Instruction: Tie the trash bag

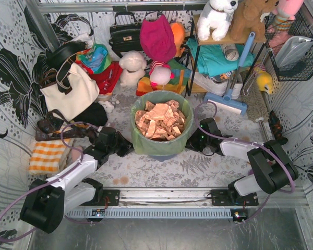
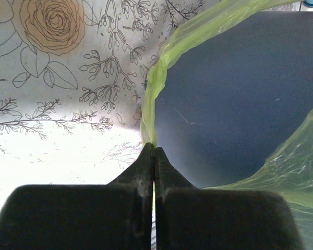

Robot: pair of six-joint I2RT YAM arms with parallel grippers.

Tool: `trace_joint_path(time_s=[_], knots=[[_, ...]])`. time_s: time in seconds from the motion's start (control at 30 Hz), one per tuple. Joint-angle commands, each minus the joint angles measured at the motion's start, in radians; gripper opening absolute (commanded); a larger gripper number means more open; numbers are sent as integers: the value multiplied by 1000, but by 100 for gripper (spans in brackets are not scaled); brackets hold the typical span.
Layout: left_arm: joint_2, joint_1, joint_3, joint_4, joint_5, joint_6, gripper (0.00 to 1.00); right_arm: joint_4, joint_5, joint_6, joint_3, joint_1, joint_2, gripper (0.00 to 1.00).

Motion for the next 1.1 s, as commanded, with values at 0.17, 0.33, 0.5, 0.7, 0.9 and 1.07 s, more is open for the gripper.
trace_joint_path(time_s=[0.17,0.33,0.5,0.7,0.9,1.07], knots=[[-39,3,30,-32,-49,20,0,24,15,30,-19,-5,4,0],[-102,3,41,-99,-115,22,0,-52,90,28,-45,-11,-125,0],[-186,3,78,-158,-172,31,0,-167,179,6,-40,-13,-320,0],[-276,3,169,-196,-192,81,0,-139,165,-23,-5,-13,-546,0],[-372,4,264,-211,-216,144,0,-144,132,-91,93,-14,-662,0],[-475,3,282,-175,-217,218,0,-117,103,-129,131,-14,-751,0]])
